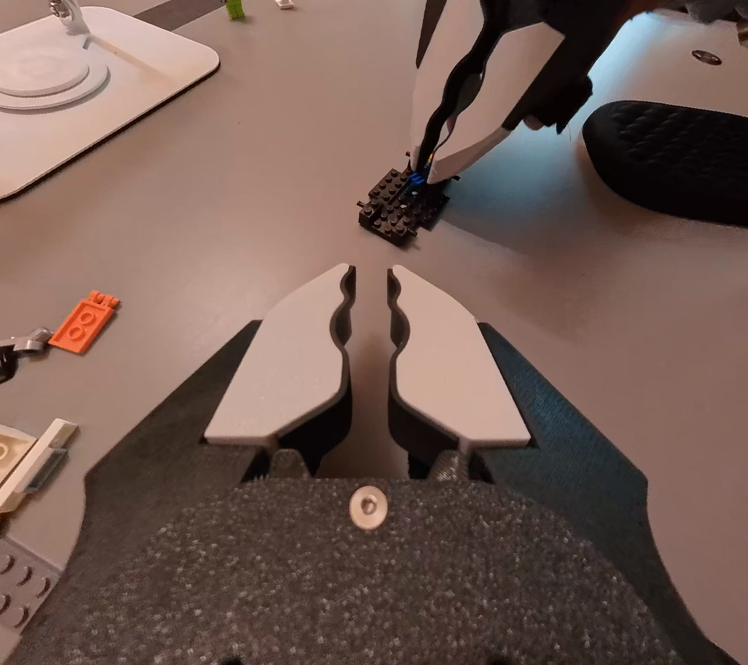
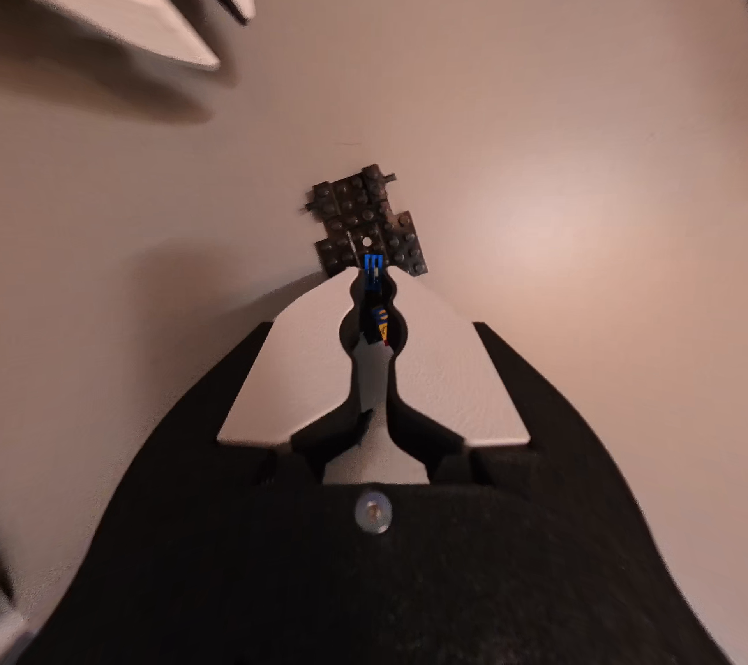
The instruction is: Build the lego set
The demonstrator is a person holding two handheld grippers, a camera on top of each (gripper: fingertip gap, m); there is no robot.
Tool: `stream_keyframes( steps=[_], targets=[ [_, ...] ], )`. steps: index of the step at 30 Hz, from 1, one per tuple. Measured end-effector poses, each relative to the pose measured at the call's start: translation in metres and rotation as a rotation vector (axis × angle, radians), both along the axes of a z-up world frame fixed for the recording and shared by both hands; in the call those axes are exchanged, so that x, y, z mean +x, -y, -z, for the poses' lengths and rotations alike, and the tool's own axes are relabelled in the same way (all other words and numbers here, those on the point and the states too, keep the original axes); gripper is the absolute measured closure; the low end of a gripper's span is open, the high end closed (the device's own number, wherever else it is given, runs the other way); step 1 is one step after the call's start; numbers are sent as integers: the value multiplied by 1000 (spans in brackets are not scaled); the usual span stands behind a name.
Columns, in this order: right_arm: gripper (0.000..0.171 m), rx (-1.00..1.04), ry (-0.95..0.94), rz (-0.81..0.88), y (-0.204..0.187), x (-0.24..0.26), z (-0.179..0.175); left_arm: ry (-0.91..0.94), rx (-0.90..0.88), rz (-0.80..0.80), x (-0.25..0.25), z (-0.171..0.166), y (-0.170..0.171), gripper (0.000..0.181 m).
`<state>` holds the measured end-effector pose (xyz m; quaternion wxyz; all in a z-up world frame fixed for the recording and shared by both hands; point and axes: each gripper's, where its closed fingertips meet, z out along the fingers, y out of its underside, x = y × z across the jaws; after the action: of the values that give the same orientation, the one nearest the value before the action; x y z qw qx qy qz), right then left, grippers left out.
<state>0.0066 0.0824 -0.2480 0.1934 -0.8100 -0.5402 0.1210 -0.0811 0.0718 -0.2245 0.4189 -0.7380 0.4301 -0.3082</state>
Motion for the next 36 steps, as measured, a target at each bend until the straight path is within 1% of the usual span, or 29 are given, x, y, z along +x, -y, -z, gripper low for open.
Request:
stream_keyframes(
  steps=[3, 6, 9, 13, 17, 22, 36],
  targets=[
    [164, 90, 63, -239, -5, 3, -7, 0, 0, 1, 0, 0, 0, 167],
    [164, 99, 83, -519, -1, 2, -10, 2, -1, 5, 0, 0, 1, 168],
    [164, 90, 97, -753, 0, 1, -10, 4, 4, 7, 1, -1, 1, 169],
    [164, 100, 152, -1001, -2, 3, -7, 15, 15, 2, 1, -3, 1, 171],
    [164, 80, 190, -1200, 2, 4, -3, 9, 23, -2, 2, -3, 1, 171],
    [164, 92, 244, -1359, 1, 7, 5, 17, 11, -5, 1, -3, 0, 171],
    [164, 38, 351, -1566, 4, 11, 11, 3, 9, 7, 2, -1, 2, 170]
  ],
)
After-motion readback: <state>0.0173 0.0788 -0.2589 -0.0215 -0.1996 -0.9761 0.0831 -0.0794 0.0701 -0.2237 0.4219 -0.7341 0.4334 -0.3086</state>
